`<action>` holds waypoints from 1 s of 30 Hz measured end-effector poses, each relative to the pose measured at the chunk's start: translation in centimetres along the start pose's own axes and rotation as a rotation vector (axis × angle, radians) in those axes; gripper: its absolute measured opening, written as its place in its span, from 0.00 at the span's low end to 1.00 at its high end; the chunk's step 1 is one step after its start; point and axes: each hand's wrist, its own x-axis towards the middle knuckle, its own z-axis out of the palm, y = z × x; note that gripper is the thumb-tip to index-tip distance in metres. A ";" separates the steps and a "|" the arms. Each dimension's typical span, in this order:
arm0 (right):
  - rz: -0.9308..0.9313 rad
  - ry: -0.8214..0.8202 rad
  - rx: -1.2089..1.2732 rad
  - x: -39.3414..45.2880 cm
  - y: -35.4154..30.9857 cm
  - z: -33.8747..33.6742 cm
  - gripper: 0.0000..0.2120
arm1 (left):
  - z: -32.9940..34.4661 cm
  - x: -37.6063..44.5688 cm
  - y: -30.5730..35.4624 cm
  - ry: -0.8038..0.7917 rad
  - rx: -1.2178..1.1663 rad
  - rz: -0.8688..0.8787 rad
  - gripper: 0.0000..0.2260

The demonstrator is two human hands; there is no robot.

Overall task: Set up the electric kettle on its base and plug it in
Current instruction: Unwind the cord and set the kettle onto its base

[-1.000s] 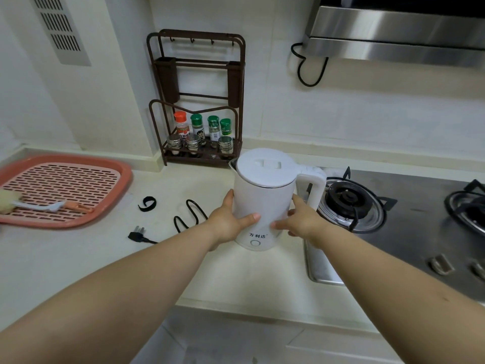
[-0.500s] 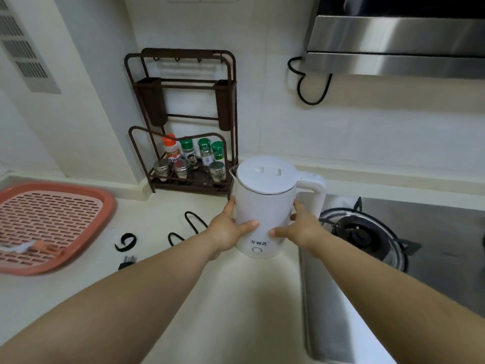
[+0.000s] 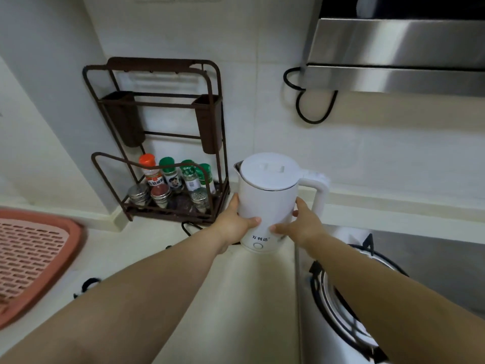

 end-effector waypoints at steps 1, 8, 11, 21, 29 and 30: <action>0.006 0.020 0.002 0.6 -0.1 0.0 0.41 | 0.0 0.8 0.2 -0.006 0.004 -0.001 0.39; 0.056 0.073 -0.012 3.8 -0.6 0.4 0.42 | -0.2 4.9 0.7 -0.016 0.001 -0.015 0.41; 0.075 0.095 -0.037 4.4 -0.4 0.8 0.44 | -0.5 5.9 0.6 -0.030 0.021 -0.012 0.41; 0.274 0.160 -0.241 3.0 -2.3 2.3 0.23 | -2.8 4.3 0.8 -0.153 0.237 -0.011 0.32; 0.100 -0.274 -0.157 -1.2 -6.3 10.9 0.07 | -11.9 -1.7 -2.0 0.125 0.728 -0.013 0.11; 0.071 -0.288 -0.148 -1.5 -6.4 12.0 0.08 | -12.9 -2.2 -2.6 0.126 0.811 -0.048 0.12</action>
